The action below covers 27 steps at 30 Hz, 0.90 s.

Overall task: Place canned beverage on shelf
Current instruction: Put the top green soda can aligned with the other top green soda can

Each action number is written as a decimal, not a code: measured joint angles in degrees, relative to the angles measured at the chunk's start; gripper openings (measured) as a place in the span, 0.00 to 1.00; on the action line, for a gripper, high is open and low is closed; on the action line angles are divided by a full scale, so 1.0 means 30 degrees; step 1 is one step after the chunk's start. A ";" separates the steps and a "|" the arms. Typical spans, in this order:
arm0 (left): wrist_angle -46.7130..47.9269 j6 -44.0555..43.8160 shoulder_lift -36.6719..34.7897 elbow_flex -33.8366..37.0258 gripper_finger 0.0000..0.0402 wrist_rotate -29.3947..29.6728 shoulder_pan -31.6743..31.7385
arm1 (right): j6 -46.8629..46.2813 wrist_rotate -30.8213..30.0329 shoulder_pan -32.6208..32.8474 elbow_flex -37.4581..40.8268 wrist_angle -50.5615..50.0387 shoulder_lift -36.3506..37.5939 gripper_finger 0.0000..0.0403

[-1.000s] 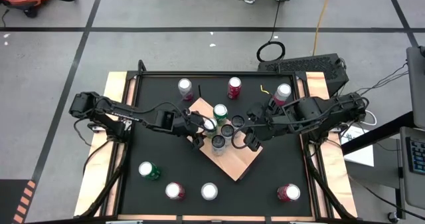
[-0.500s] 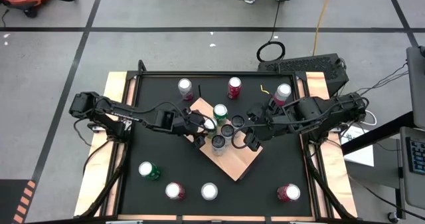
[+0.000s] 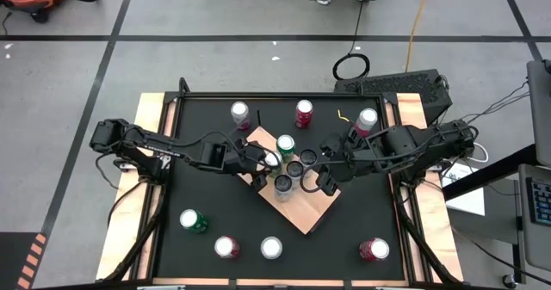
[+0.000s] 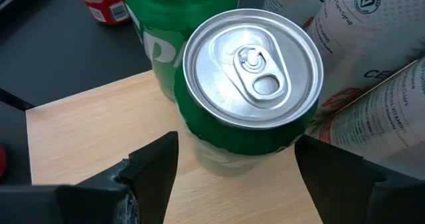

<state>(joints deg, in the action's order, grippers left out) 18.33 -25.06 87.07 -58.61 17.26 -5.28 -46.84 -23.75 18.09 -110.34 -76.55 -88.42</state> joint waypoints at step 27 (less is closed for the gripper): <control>0.1588 -0.0694 -0.0372 -0.0029 0.73 -0.1177 -0.0091 | -0.0019 0.0000 0.0002 0.0000 0.0006 0.0002 0.66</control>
<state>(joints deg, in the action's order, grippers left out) 23.10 -27.14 85.95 -58.70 13.73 -5.55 -46.89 -23.75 18.09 -110.34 -76.53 -88.42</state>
